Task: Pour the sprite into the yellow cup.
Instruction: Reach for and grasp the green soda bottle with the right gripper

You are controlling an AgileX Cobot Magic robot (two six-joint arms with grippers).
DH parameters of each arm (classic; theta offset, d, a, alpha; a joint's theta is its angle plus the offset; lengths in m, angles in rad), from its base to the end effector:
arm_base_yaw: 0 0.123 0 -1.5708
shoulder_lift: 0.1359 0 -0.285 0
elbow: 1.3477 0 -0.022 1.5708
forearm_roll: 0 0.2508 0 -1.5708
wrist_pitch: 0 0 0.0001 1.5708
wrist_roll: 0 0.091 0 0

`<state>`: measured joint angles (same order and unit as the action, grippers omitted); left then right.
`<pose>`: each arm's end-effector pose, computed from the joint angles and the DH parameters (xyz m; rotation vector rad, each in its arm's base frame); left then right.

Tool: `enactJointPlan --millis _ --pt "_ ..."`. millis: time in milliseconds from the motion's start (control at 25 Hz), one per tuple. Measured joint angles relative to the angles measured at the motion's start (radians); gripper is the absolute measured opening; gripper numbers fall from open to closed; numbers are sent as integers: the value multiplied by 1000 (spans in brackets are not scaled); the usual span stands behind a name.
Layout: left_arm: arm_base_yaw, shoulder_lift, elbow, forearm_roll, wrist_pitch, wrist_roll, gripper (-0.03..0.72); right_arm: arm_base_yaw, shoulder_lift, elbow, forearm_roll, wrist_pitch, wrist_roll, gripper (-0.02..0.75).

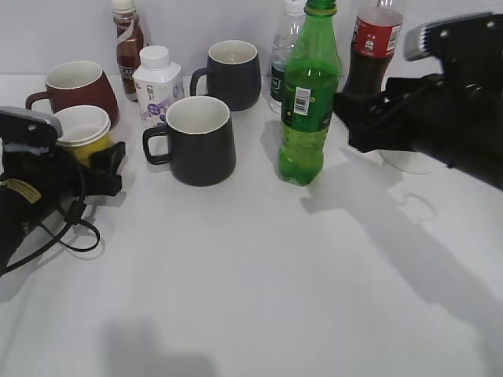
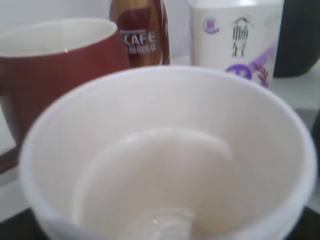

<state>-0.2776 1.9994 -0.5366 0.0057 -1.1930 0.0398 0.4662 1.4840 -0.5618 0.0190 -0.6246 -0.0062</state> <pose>0.3001 -0.0860 0.1054 0.2833 1.7337 -0.1765 0.2574 0.1284 0.2174 -0.3984 1.7486 0.3319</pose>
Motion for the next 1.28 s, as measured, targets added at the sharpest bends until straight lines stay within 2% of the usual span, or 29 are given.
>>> enactJointPlan --millis 160,320,680,960,1160,1280 --pt "0 3 -3 -6 -11 0 499 0 71 -24 -19 -27 6 609" --pt "0 4 -3 -6 -12 0 435 0 133 -61 -92 -63 53 609" --pt "0 -46 93 15 -25 0 418 0 249 -119 -182 -143 103 609" --pt "0 -95 139 178 -19 -4 418 0 343 -218 -213 -156 108 607" --pt "0 -100 158 274 -18 -96 418 0 403 -290 -232 -158 130 601" --pt "0 -111 160 383 -16 -110 418 0 431 -322 -235 -158 142 596"
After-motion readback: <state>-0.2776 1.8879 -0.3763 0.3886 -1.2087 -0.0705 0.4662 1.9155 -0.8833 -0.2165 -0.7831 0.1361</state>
